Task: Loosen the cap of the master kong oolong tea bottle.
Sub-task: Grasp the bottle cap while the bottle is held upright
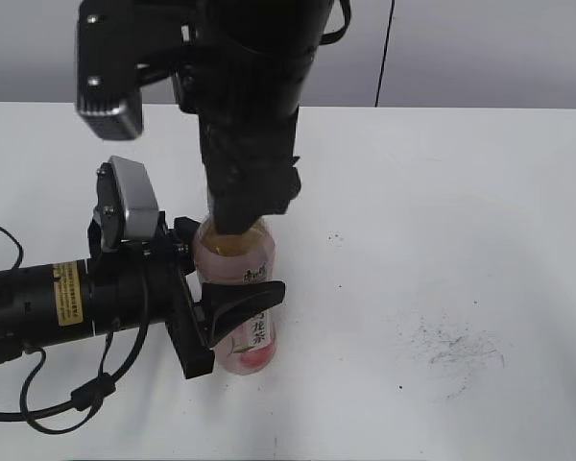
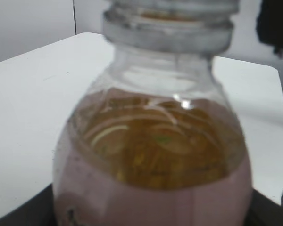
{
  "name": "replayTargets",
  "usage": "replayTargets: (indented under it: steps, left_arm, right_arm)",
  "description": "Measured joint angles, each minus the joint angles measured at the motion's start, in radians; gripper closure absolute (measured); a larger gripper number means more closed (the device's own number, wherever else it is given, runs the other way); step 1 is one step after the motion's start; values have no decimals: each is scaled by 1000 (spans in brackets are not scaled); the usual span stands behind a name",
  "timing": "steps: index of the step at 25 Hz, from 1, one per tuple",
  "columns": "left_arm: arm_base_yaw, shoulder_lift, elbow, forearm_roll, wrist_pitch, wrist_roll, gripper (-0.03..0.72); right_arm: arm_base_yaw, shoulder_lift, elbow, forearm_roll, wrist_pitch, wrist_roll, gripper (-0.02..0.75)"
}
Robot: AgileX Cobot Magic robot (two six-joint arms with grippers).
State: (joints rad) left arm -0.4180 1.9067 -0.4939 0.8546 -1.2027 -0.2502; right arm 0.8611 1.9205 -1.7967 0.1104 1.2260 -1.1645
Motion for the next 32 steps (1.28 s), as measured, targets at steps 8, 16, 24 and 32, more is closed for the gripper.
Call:
replayTargets:
  steps: [8, 16, 24, 32]
  left_arm:
    - [0, 0, 0, -1, -1, 0, 261]
    - [0, 0, 0, -3, -1, 0, 261]
    - [0, 0, 0, -3, -1, 0, 261]
    - [0, 0, 0, -3, -1, 0, 261]
  right_arm:
    - [0, 0, 0, -4, 0, 709, 194]
    - [0, 0, 0, -5, 0, 1073, 195]
    - [0, -35, 0, -22, 0, 1184, 219]
    - [46, -43, 0, -40, -1, 1208, 225]
